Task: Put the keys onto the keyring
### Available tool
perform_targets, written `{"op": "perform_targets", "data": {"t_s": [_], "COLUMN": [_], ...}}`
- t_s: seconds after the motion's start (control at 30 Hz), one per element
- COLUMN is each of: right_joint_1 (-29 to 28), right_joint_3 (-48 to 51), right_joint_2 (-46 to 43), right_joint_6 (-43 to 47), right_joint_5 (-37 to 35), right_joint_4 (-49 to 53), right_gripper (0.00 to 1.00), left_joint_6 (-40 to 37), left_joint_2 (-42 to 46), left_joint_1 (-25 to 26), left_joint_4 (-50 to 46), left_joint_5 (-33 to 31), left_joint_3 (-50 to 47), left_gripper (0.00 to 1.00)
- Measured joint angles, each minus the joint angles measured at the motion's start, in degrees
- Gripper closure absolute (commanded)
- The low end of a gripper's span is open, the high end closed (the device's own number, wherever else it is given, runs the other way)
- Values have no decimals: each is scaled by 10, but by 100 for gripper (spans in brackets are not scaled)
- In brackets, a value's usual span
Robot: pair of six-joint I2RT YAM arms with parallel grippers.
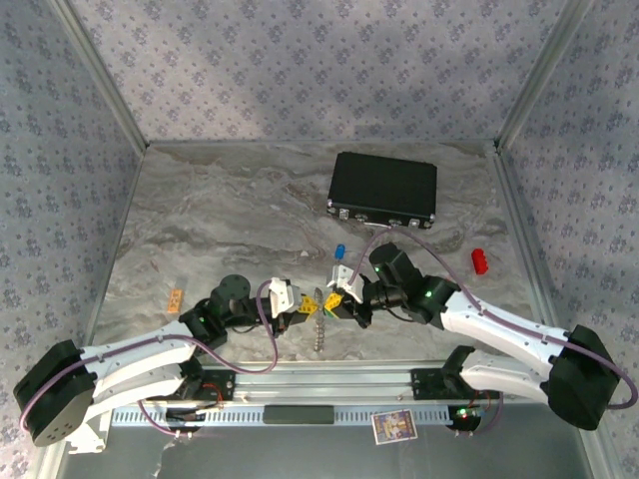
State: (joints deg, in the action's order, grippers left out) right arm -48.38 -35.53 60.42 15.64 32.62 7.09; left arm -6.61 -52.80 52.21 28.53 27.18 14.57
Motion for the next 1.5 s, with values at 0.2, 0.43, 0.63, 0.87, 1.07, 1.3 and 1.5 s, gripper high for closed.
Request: {"op": "perform_targets", "data": {"t_s": [0.2,0.43,0.63,0.87,1.07,1.3,1.5], "right_joint_1": [0,-5,-7,-7,-7,-6,-3], "right_joint_3": [-5,-16,-19,-13,-13,-13,-14], "right_joint_2": [3,37,39,-2,12,33,37], "right_joint_6": [3,5,5,7,6,2,0], "right_joint_5": [-16,-25,-25,-18,-8,3,9], "right_joint_4": [15,30,31,9,-7,-17,-17], "right_gripper": [100,100,78,75,79,96,100], "left_joint_6": [0,-3,-4,-4,-4,-4,-9], "left_joint_2": [0,0,0,0,0,0,0], "left_joint_1": [0,0,0,0,0,0,0], "left_joint_4": [0,0,0,0,0,0,-1], "left_joint_5": [-2,-7,-6,-6,-6,-8,-12], "left_joint_3": [0,0,0,0,0,0,0], "left_gripper": [100,100,100,100,100,100,77]}}
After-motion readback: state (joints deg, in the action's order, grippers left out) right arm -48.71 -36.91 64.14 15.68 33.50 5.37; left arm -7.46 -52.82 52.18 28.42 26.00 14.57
